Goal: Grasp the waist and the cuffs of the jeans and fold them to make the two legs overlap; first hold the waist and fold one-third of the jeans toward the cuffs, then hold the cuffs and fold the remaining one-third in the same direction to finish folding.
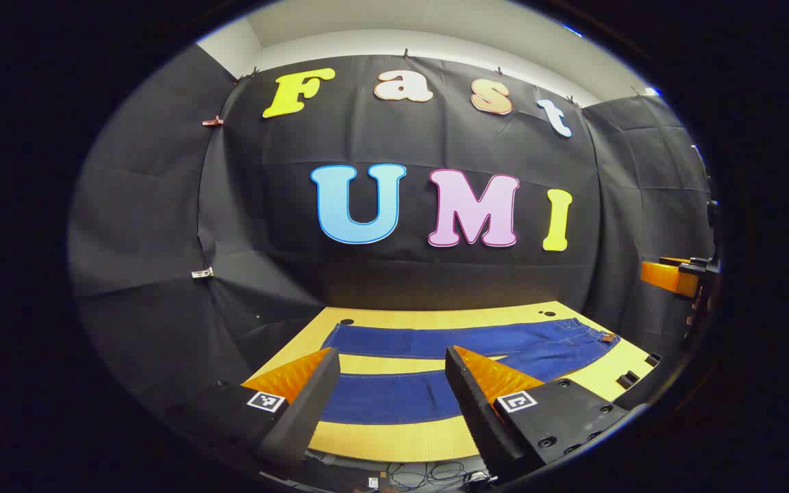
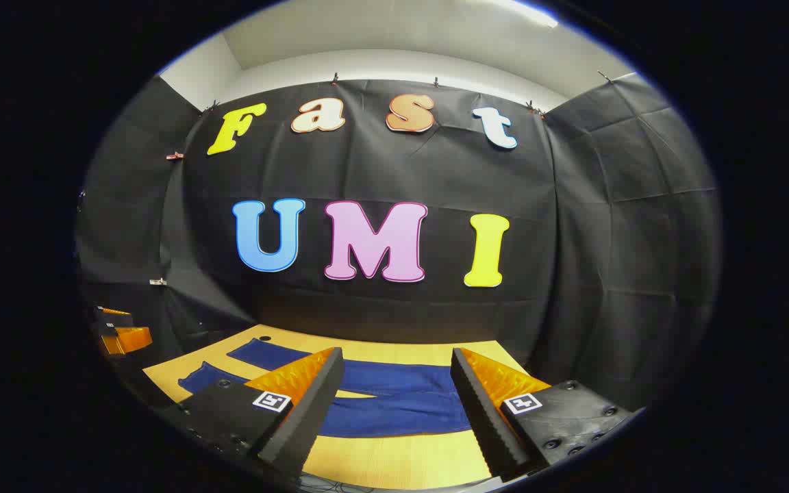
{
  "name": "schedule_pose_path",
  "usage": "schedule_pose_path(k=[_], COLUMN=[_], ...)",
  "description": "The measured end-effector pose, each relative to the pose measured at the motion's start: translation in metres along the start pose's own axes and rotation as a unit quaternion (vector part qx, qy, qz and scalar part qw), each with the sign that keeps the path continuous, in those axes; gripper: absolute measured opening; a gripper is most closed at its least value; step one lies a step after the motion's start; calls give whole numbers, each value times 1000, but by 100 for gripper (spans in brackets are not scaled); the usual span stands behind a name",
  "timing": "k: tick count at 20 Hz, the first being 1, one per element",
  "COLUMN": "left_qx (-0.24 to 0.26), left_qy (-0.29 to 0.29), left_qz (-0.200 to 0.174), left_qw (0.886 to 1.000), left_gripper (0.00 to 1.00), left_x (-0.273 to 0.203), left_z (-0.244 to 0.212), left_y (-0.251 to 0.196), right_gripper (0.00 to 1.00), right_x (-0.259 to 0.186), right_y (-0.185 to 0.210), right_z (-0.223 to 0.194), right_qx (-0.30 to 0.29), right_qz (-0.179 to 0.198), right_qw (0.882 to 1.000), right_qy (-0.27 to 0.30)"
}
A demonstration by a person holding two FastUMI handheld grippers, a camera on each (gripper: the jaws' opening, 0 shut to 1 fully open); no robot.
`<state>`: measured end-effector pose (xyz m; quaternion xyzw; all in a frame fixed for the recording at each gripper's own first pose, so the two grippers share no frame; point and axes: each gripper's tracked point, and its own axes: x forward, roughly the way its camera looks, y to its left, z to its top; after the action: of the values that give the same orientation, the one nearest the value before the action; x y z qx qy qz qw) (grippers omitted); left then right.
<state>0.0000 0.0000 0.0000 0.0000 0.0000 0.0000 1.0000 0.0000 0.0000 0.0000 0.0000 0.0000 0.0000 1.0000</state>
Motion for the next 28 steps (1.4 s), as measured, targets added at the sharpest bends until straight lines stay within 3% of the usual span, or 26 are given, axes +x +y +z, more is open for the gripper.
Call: schedule_pose_path(k=[9,15,17,20,24,28], left_qx=[3,45,80,158,248,365], left_qy=[27,70,93,147,231,311], left_qz=[7,17,21,38,29,-17], left_qw=[1000,996,992,976,940,877], left_gripper=[96,95,97,98,99,99], left_x=[53,78,87,93,94,107], left_z=[-4,-28,-44,-81,-139,-212], left_y=[8,39,62,110,161,196], right_gripper=[96,96,94,96,96,94], right_x=[43,77,87,101,115,137], right_y=[-17,-32,-42,-57,-82,-127], right_z=[-9,-12,-15,-20,-26,-32], right_qx=[10,2,0,-1,-16,-91], right_qz=[-25,-31,-35,-40,-54,-56], right_qw=[1000,999,999,999,998,993], right_qy=[14,19,21,28,35,48])
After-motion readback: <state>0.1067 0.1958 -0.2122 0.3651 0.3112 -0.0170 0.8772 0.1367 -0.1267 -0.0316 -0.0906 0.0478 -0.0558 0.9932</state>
